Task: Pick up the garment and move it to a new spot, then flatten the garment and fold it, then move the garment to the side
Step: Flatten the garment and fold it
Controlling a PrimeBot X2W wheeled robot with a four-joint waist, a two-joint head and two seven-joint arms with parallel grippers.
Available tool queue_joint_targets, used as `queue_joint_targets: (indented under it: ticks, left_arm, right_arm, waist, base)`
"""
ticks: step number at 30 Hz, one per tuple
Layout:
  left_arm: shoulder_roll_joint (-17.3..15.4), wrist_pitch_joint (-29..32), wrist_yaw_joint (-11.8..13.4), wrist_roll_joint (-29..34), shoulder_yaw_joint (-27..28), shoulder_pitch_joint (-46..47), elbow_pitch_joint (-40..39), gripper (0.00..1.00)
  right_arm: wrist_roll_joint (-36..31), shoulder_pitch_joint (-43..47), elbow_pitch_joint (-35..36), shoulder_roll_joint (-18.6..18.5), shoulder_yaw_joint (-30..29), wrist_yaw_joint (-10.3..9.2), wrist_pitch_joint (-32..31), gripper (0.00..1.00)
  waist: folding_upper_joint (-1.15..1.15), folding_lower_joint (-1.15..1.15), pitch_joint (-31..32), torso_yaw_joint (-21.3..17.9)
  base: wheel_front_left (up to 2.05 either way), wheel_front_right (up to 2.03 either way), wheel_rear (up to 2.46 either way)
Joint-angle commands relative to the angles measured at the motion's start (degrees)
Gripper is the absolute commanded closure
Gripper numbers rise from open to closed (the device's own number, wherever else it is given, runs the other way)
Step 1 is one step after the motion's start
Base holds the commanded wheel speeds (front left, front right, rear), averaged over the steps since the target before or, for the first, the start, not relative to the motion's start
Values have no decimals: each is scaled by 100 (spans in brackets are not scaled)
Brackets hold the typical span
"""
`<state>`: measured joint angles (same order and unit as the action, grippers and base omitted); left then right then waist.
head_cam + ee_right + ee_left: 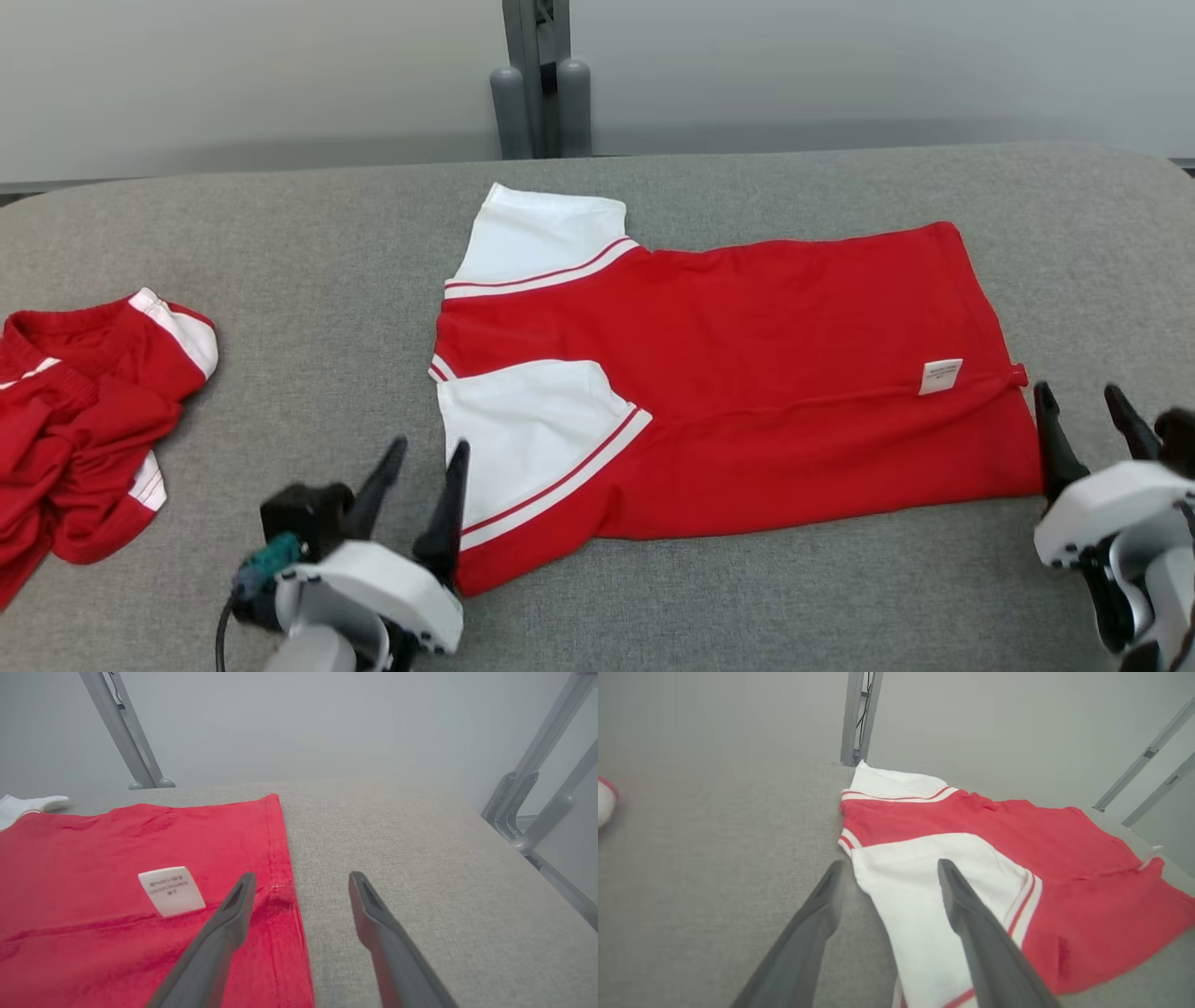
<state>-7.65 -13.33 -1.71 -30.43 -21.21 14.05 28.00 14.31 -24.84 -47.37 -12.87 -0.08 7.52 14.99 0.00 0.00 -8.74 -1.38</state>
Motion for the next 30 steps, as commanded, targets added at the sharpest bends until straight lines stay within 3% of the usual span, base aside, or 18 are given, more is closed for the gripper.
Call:
queue_joint_targets:
  ticks: [1, 3, 13, 16, 18, 30]
  left_arm:
    - [-9, 53, 13, -78, 42, -87, -74, 0]
    - [69, 241, 46, -252, 31, -367, -244, 0]
    - [177, 1540, 746, -747, -26, -1260, -837, 0]
    - [175, 1716, 794, -831, -21, -1265, -938, 3]
    - [158, 1768, 810, -849, -24, -1242, -1007, 100]
    - [-173, 1928, 924, -701, -51, -1364, -1597, 100]
  right_arm:
    - [56, 107, 76, -23, -54, -6, 23, 0]
    - [88, 315, 215, -10, -136, -5, 24, 0]
    - [27, 680, 395, 127, -363, -5, 26, 0]
    - [12, 653, 342, 165, -309, -5, 26, 0]
    - [39, 592, 277, 175, -239, -5, 26, 0]
    - [650, 265, -576, 174, 183, -5, -181, 0]
  waist:
    - [0, 0, 45, 0]
    - [0, 0, 76, 5]
    - [0, 0, 164, -46]
    - [0, 0, 134, -69]
    - [0, 0, 109, -89]
    - [0, 0, 72, 16]
  base:
    - [0, 0, 0]
    - [0, 0, 0]
    - [0, 0, 0]
    - [0, 0, 0]
    - [0, 0, 0]
    - [0, 0, 0]
